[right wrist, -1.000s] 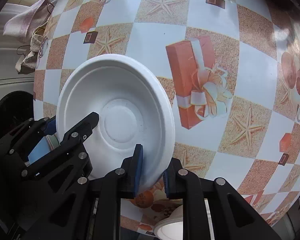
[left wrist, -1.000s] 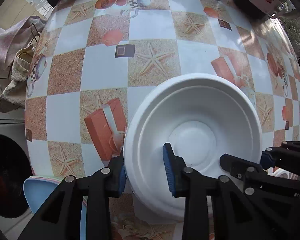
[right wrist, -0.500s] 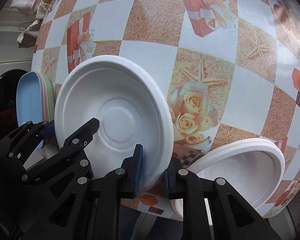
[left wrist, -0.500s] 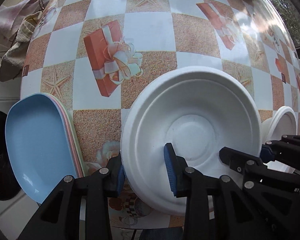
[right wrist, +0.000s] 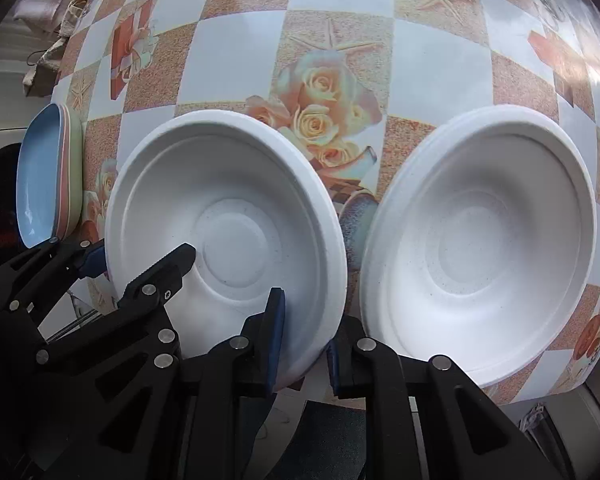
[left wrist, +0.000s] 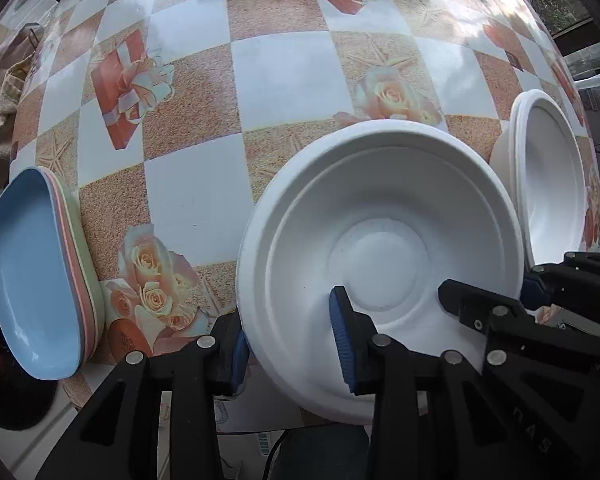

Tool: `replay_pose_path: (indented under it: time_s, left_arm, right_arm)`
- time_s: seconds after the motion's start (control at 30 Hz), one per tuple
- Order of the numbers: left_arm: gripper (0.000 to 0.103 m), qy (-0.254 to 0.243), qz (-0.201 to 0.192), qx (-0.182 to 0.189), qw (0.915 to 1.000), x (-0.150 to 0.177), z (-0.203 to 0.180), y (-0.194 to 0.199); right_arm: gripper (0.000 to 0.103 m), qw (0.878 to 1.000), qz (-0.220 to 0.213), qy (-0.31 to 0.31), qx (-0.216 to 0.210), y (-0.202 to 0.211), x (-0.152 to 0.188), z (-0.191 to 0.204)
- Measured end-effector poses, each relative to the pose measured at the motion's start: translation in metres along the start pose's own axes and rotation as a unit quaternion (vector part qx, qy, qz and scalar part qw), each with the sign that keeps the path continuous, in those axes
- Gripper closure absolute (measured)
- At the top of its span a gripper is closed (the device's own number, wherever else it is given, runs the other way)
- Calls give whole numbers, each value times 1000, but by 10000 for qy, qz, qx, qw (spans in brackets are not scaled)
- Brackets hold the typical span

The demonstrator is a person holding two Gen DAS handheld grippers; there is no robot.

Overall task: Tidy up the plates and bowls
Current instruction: 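Lift the white bowl with both grippers and carry it to the bowl stack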

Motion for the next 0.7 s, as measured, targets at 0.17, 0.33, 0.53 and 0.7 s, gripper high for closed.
replay_pose_path:
  time_s: [0.17,0.33,0.53,0.7]
  left_arm:
    - [63,-97,-2,-19,10000,1,-13,-1]
    - [63,-186,26,-92,9998,1,-18,-4]
    - [63,-206,71,-88,9997,-15,-13,-2]
    - [63,-271,77,-92,9996,-11,-13,-4]
  right_arm:
    - [82,9999,-97,-130,-34,-4,2,1]
    - [82,9995,-139,-265,-133,-7,2,4]
    - [82,9993,-175,-290,-141,-9,3,5]
    - [82,9991,-130,-354,-180,-15,16,-6]
Point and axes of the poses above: each gripper's, at about its wrist camera, not at the fingertips, and y roughly against the way its jaws point, z to its left, x to its underside, the point moved 10 cm from there along -y, roughly the way its jaws point, and after that the axes turned 4 degrees about -y, right-handed, at the moved point
